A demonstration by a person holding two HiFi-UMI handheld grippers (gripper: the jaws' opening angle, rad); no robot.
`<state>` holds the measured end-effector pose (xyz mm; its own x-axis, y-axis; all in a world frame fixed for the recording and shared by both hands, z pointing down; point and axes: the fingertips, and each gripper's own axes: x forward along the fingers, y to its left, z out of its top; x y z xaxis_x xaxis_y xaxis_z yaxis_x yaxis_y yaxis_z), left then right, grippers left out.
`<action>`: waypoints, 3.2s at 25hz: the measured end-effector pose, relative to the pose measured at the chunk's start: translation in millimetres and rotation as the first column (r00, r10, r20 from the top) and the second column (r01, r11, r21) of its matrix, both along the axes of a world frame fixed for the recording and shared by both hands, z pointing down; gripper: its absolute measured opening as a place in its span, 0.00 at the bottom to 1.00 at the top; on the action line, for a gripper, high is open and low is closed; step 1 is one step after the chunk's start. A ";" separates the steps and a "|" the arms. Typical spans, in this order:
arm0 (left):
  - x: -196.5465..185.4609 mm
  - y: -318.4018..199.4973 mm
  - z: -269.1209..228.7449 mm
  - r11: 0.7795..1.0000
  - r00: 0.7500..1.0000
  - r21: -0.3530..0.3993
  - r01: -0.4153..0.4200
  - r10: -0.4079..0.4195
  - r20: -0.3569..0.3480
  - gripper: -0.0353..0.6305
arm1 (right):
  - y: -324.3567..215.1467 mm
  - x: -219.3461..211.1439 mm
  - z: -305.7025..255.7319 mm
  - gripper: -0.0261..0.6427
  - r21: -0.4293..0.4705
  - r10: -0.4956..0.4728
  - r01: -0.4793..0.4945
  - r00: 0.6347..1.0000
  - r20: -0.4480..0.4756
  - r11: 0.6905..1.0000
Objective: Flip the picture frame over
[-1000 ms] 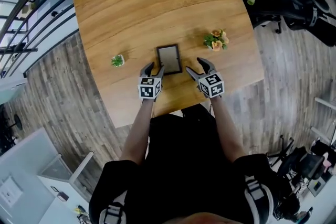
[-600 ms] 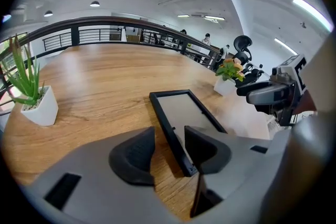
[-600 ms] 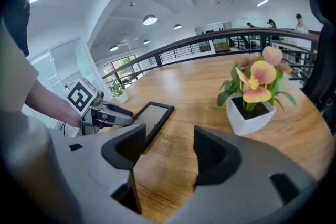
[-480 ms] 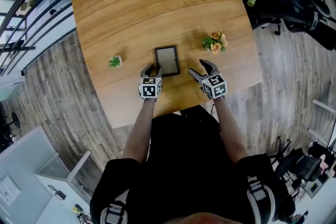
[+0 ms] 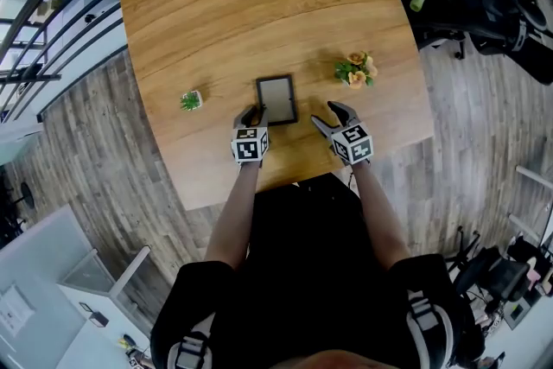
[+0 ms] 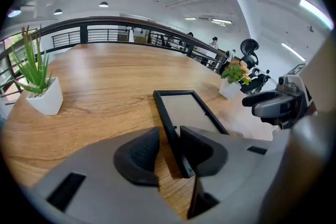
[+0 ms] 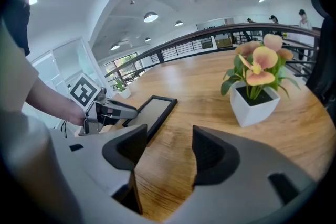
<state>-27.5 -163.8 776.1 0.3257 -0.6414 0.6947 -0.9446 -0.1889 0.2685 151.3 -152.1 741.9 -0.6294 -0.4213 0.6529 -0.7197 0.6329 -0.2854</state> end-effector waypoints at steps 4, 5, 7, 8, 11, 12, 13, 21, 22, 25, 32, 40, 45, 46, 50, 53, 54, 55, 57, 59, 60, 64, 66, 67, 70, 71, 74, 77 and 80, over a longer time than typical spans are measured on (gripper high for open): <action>-2.0 1.2 1.3 0.998 0.997 -0.022 0.061 -0.062 -0.044 0.24 | 3.3 -5.7 -1.0 0.46 -0.001 -0.017 0.017 1.000 0.002 1.000; -2.7 1.8 1.3 0.997 0.996 -0.028 0.075 -0.076 -0.051 0.24 | 3.7 -6.6 -1.4 0.46 0.000 -0.020 0.020 1.000 0.001 1.000; -3.4 3.0 1.4 0.995 0.993 -0.034 0.097 -0.099 -0.061 0.23 | 4.4 -7.5 -1.3 0.45 0.004 -0.024 0.024 1.000 0.001 1.000; -3.3 3.3 1.7 0.994 0.992 -0.037 0.107 -0.109 -0.069 0.22 | 4.6 -7.7 -1.7 0.45 0.005 -0.026 0.026 1.000 0.002 1.000; -1.8 2.3 2.0 0.989 0.985 -0.048 0.138 -0.142 -0.093 0.17 | 4.9 -8.1 -5.9 0.45 0.006 -0.032 0.032 0.999 0.005 0.999; -1.4 2.1 2.2 0.988 0.985 -0.048 0.144 -0.148 -0.092 0.17 | 5.1 -7.6 -6.3 0.45 0.006 -0.033 0.033 0.999 0.006 0.999; -1.3 2.2 2.5 0.987 0.984 -0.049 0.150 -0.154 -0.088 0.16 | 5.6 -7.1 -6.5 0.45 0.006 -0.031 0.031 0.999 0.009 1.000; -15.2 9.9 0.5 0.973 0.970 -0.056 0.223 -0.228 -0.085 0.14 | 22.9 -16.0 -9.3 0.42 0.011 -0.089 0.089 0.996 0.002 0.996; -16.4 11.2 0.4 0.973 0.970 -0.057 0.225 -0.230 -0.084 0.14 | 23.3 -16.5 -8.4 0.42 0.007 -0.084 0.084 0.996 0.009 0.996; -19.1 14.0 -0.2 0.969 0.965 -0.059 0.240 -0.245 -0.090 0.14 | 23.7 -20.4 -8.8 0.42 0.005 -0.086 0.086 0.996 0.020 0.996; -21.9 16.1 -8.5 0.963 0.956 -0.046 0.266 -0.269 -0.114 0.14 | 24.1 -27.7 -12.9 0.42 0.003 -0.074 0.074 0.996 0.057 0.997; -25.6 22.0 -21.6 0.969 0.962 -0.032 0.244 -0.246 -0.116 0.14 | 25.1 -40.0 -18.8 0.42 -0.034 -0.025 0.029 0.991 0.131 0.999; -30.8 30.5 -32.0 0.970 0.962 -0.025 0.242 -0.243 -0.122 0.14 | 33.1 -53.7 -21.6 0.41 -0.063 -0.021 0.032 0.985 0.170 0.998; -30.9 31.3 -34.8 0.971 0.963 -0.021 0.239 -0.240 -0.124 0.14 | 34.1 -55.8 -22.0 0.41 -0.068 -0.019 0.032 0.984 0.176 0.997; -33.7 34.3 -42.1 0.973 0.965 -0.009 0.229 -0.228 -0.127 0.14 | 35.4 -66.3 -24.5 0.41 -0.092 -0.005 0.025 0.977 0.213 0.995; -40.2 37.4 -45.3 0.974 0.965 -0.005 0.225 -0.224 -0.135 0.14 | 36.4 -77.2 -27.9 0.40 -0.095 -0.002 0.024 0.974 0.228 0.995; -42.5 38.8 -46.9 0.974 0.965 -0.003 0.224 -0.223 -0.138 0.14 | 37.4 -80.8 -29.3 0.40 -0.095 -0.001 0.024 0.973 0.231 0.995; -44.7 39.8 -48.8 0.975 0.965 -0.001 0.223 -0.221 -0.141 0.14 | 38.4 -84.3 -30.6 0.40 -0.096 0.000 0.023 0.972 0.234 0.995; -47.6 40.2 -53.0 0.976 0.966 0.005 0.217 -0.214 -0.148 0.14 | 40.3 -90.5 -32.7 0.40 -0.099 0.006 0.019 0.971 0.241 0.995; -49.3 39.7 -57.2 0.978 0.967 0.011 0.208 -0.203 -0.156 0.14 | 42.6 -95.5 -32.5 0.39 -0.105 0.014 0.012 0.969 0.246 0.994; -50.3 39.3 -59.2 0.979 0.967 0.015 0.202 -0.198 -0.158 0.14 | 43.7 -97.8 -32.1 0.39 -0.110 0.020 0.008 0.968 0.249 0.994; -55.8 39.6 -67.0 0.982 0.969 0.030 0.185 -0.178 -0.172 0.14 | 50.1 -108.5 -31.6 0.39 -0.125 0.042 -0.010 0.964 0.262 0.992; -58.2 40.1 -71.2 0.983 0.968 0.038 0.179 -0.169 -0.185 0.14 | 53.5 -113.8 -31.5 0.38 -0.133 0.054 -0.018 0.962 0.269 0.991; -58.8 40.8 -73.2 0.984 0.968 0.042 0.174 -0.163 -0.192 0.14 | 55.2 -116.4 -31.7 0.38 -0.137 0.060 -0.023 0.960 0.273 0.990; -60.4 44.6 -76.6 0.987 0.968 0.051 0.151 -0.137 -0.209 0.14 | 62.1 -125.3 -33.1 0.36 -0.147 0.074 -0.032 0.954 0.290 0.989; -61.7 45.4 -77.5 0.988 0.968 0.056 0.144 -0.128 -0.215 0.14 | 64.1 -129.1 -33.8 0.34 -0.149 0.076 -0.033 0.952 0.296 0.988; -65.7 44.2 -81.7 0.989 0.965 0.075 0.126 -0.105 -0.240 0.14 | 66.6 -138.8 -35.2 0.33 -0.154 0.087 -0.040 0.945 0.314 0.987; -70.1 46.1 -84.9 0.990 0.962 0.091 0.111 -0.084 -0.259 0.14 | 71.1 -145.5 -35.2 0.33 -0.163 0.108 -0.056 0.938 0.331 0.985; -74.6 46.0 -89.7 0.989 0.958 0.106 0.100 -0.068 -0.278 0.14 | 72.4 -151.2 -38.8 0.33 -0.175 0.139 -0.080 0.924 0.356 0.981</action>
<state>-102.1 -117.8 686.5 0.4336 -0.7463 0.5050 -0.8523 -0.1577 0.4987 0.0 -79.7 703.1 -0.7920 -0.4139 0.4487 -0.6089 0.4835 -0.6288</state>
